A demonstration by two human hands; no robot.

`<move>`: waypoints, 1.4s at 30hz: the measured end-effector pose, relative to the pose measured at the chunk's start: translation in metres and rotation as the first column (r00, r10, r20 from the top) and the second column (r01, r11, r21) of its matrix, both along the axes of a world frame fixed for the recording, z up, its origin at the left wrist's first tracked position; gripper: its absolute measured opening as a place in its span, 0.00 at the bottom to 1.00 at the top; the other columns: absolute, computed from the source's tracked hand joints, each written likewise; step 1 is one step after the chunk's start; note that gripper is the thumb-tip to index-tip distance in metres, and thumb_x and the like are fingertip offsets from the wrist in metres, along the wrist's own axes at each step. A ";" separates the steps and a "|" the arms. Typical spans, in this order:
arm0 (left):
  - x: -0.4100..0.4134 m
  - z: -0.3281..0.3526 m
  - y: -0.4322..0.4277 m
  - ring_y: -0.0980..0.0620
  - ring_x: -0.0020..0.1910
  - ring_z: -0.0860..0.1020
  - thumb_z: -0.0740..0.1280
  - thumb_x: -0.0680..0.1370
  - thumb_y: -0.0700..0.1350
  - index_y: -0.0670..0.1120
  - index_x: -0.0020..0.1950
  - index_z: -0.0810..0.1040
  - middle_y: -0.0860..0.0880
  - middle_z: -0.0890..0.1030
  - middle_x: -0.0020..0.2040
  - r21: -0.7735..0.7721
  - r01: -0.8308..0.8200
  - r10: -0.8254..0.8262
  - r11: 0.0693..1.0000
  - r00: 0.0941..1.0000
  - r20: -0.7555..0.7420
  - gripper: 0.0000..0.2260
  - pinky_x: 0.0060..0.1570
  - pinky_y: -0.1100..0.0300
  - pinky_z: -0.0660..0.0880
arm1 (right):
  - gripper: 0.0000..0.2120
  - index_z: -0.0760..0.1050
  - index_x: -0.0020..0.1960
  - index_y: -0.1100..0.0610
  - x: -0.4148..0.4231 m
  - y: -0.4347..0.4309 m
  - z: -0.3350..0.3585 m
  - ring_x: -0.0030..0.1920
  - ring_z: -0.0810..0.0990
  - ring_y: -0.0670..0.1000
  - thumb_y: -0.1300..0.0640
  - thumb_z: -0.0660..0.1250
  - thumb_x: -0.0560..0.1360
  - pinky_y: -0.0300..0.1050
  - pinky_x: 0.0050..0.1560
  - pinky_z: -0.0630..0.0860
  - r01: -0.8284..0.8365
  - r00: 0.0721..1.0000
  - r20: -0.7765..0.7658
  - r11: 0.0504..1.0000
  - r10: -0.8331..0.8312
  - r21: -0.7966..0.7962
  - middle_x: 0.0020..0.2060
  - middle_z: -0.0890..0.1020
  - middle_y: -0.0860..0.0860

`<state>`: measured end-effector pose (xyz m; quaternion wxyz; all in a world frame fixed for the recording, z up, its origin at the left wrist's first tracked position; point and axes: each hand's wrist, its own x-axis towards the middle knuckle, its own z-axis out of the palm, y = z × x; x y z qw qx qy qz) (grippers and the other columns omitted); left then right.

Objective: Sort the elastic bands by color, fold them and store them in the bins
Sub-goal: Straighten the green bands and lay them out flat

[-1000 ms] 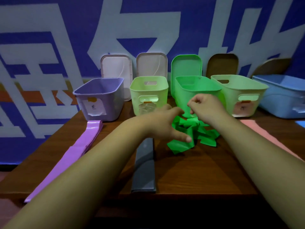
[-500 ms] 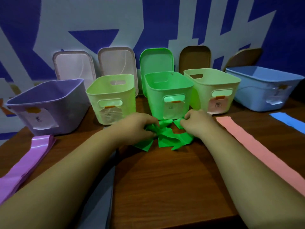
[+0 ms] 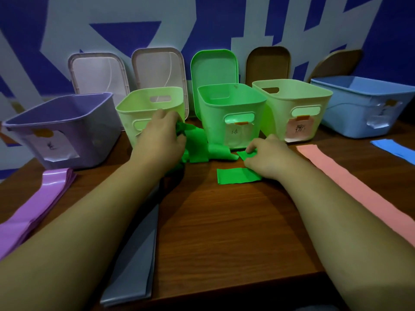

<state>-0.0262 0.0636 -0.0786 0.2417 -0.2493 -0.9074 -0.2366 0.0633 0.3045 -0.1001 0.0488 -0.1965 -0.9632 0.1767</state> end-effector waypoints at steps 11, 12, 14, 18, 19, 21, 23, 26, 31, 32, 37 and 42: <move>0.011 0.001 0.006 0.48 0.82 0.55 0.70 0.75 0.51 0.68 0.80 0.61 0.57 0.65 0.80 -0.631 0.369 -0.348 0.682 0.923 0.164 0.36 0.81 0.37 0.48 | 0.09 0.83 0.52 0.50 0.003 0.002 0.003 0.52 0.80 0.53 0.61 0.66 0.80 0.48 0.52 0.77 -0.029 0.922 -0.386 0.984 -0.042 -0.176 0.53 0.83 0.49; 0.011 -0.001 0.008 0.49 0.81 0.58 0.69 0.75 0.52 0.67 0.80 0.61 0.57 0.66 0.79 -0.616 0.408 -0.346 0.674 0.911 0.224 0.36 0.81 0.39 0.50 | 0.08 0.82 0.54 0.50 0.003 0.002 0.005 0.50 0.80 0.51 0.60 0.67 0.81 0.47 0.49 0.76 -0.051 0.888 -0.457 0.975 -0.054 -0.214 0.52 0.82 0.48; 0.010 -0.006 0.010 0.50 0.78 0.64 0.68 0.75 0.54 0.65 0.80 0.63 0.55 0.71 0.77 -0.564 0.462 -0.358 0.684 0.887 0.292 0.33 0.80 0.42 0.57 | 0.08 0.81 0.57 0.49 0.005 0.001 0.009 0.49 0.79 0.46 0.58 0.67 0.82 0.44 0.45 0.74 -0.108 0.821 -0.566 0.953 -0.075 -0.283 0.51 0.81 0.45; 0.003 -0.010 0.010 0.54 0.65 0.70 0.70 0.79 0.50 0.62 0.76 0.71 0.59 0.80 0.64 -0.438 0.470 -0.397 0.766 0.882 0.253 0.25 0.67 0.47 0.72 | 0.10 0.77 0.61 0.47 0.007 -0.004 0.014 0.44 0.78 0.45 0.57 0.67 0.82 0.43 0.40 0.73 -0.207 0.763 -0.639 0.902 -0.094 -0.380 0.46 0.78 0.45; 0.001 -0.010 0.010 0.54 0.64 0.70 0.71 0.80 0.48 0.62 0.75 0.73 0.59 0.80 0.63 -0.424 0.472 -0.410 0.773 0.881 0.235 0.24 0.65 0.48 0.73 | 0.10 0.77 0.61 0.47 0.008 -0.004 0.015 0.43 0.78 0.47 0.57 0.66 0.82 0.44 0.40 0.74 -0.215 0.754 -0.647 0.890 -0.109 -0.401 0.45 0.79 0.46; 0.000 -0.011 0.010 0.52 0.62 0.71 0.71 0.80 0.45 0.61 0.72 0.76 0.58 0.81 0.62 -0.437 0.477 -0.432 0.762 0.878 0.206 0.22 0.63 0.49 0.74 | 0.10 0.77 0.61 0.47 0.009 -0.005 0.017 0.42 0.78 0.47 0.58 0.65 0.82 0.45 0.40 0.75 -0.221 0.733 -0.664 0.871 -0.148 -0.439 0.45 0.80 0.47; -0.001 -0.010 0.010 0.50 0.58 0.72 0.69 0.80 0.46 0.60 0.69 0.78 0.56 0.80 0.59 -0.473 0.457 -0.444 0.754 0.884 0.145 0.18 0.60 0.48 0.73 | 0.10 0.79 0.60 0.48 0.010 -0.004 0.018 0.43 0.78 0.45 0.59 0.64 0.82 0.45 0.39 0.75 -0.219 0.721 -0.670 0.857 -0.179 -0.466 0.48 0.81 0.45; 0.000 -0.005 0.007 0.49 0.53 0.72 0.62 0.78 0.53 0.57 0.58 0.85 0.53 0.78 0.52 -0.454 0.389 -0.423 0.802 0.906 0.029 0.15 0.57 0.48 0.73 | 0.11 0.81 0.58 0.47 0.010 -0.004 0.017 0.42 0.78 0.45 0.59 0.63 0.83 0.40 0.35 0.71 -0.203 0.748 -0.644 0.869 -0.160 -0.452 0.52 0.81 0.43; -0.003 0.001 0.002 0.55 0.59 0.68 0.52 0.74 0.66 0.53 0.47 0.88 0.56 0.77 0.58 -0.540 0.337 -0.334 0.771 0.936 0.107 0.28 0.63 0.53 0.64 | 0.11 0.84 0.54 0.45 0.010 -0.009 0.014 0.39 0.80 0.55 0.56 0.65 0.82 0.41 0.36 0.74 -0.258 0.773 -0.622 0.833 -0.126 -0.489 0.46 0.85 0.44; -0.002 0.000 0.002 0.55 0.59 0.69 0.53 0.75 0.66 0.53 0.45 0.88 0.57 0.78 0.57 -0.541 0.318 -0.326 0.779 0.942 0.083 0.28 0.63 0.53 0.65 | 0.11 0.85 0.54 0.45 0.010 -0.010 0.014 0.43 0.82 0.58 0.56 0.65 0.82 0.44 0.39 0.76 -0.273 0.777 -0.618 0.823 -0.115 -0.497 0.46 0.86 0.45; 0.004 0.002 0.005 0.54 0.58 0.75 0.67 0.81 0.58 0.53 0.61 0.83 0.55 0.80 0.57 -0.328 0.375 -0.395 0.867 0.919 0.005 0.14 0.58 0.54 0.74 | 0.08 0.85 0.55 0.45 0.009 -0.016 0.013 0.50 0.84 0.50 0.55 0.69 0.82 0.48 0.48 0.80 -0.352 0.795 -0.607 0.803 -0.016 -0.481 0.49 0.86 0.44; 0.014 0.001 0.014 0.60 0.58 0.79 0.73 0.80 0.54 0.53 0.70 0.75 0.57 0.81 0.59 -0.041 0.439 -0.437 0.898 0.898 0.040 0.20 0.58 0.63 0.76 | 0.06 0.85 0.56 0.46 0.006 -0.019 0.008 0.51 0.84 0.48 0.51 0.70 0.83 0.50 0.54 0.81 -0.401 0.802 -0.593 0.803 0.076 -0.440 0.48 0.87 0.45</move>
